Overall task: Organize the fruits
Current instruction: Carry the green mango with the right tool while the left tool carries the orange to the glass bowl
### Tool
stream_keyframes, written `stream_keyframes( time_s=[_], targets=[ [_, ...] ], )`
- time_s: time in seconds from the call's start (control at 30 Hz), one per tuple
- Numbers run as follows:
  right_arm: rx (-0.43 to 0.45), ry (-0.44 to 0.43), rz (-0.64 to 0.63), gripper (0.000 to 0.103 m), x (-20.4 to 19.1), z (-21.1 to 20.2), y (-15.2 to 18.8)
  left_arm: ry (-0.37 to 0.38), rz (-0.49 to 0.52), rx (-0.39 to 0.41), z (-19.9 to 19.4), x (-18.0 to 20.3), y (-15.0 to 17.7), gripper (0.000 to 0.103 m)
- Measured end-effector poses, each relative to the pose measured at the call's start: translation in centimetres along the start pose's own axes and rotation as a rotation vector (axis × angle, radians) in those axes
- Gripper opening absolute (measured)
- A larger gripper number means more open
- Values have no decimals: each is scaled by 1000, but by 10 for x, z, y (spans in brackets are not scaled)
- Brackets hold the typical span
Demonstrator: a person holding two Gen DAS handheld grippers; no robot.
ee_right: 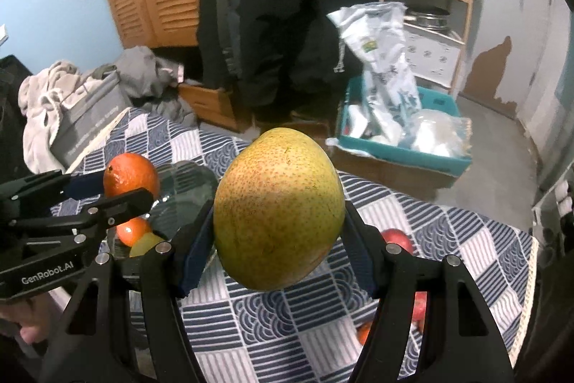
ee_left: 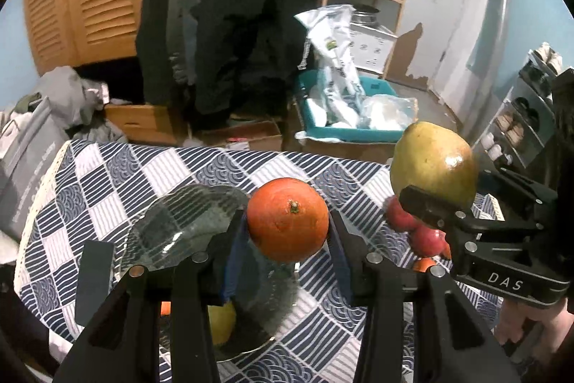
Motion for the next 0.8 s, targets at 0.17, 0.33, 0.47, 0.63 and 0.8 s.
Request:
stream_keyframes(
  time_s=[0.17,0.33,0.47,0.63,0.8],
  targets=[
    [-31,-20,-30,68,-20,21,-5,-28,-36,-16,10,-26,4,45],
    [-67,-46,-52,68,-39,44,-8,-58,-72,-44,22,-53,11,45],
    [-93,-54,-80,68,-53,62,-9,-76,-100,-83,36,-74,23,45],
    [-140,-72,-110,68,-68,88,-4,-103,-114,-137,53,-93,40,45],
    [-194,-68,-144,68,-81,111,6,-102,-129,-168,67,-102,50,45]
  ],
)
Point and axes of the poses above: each gripper's, at about its wrist camera, not at the fingertips, and z roughly the way its jaws point, x to its right, y to its underside, the point moved 10 cm from there along z, roughly the way its jaws point, and after that the axes turned 12 degrees about -x, right-handed, at the moved point
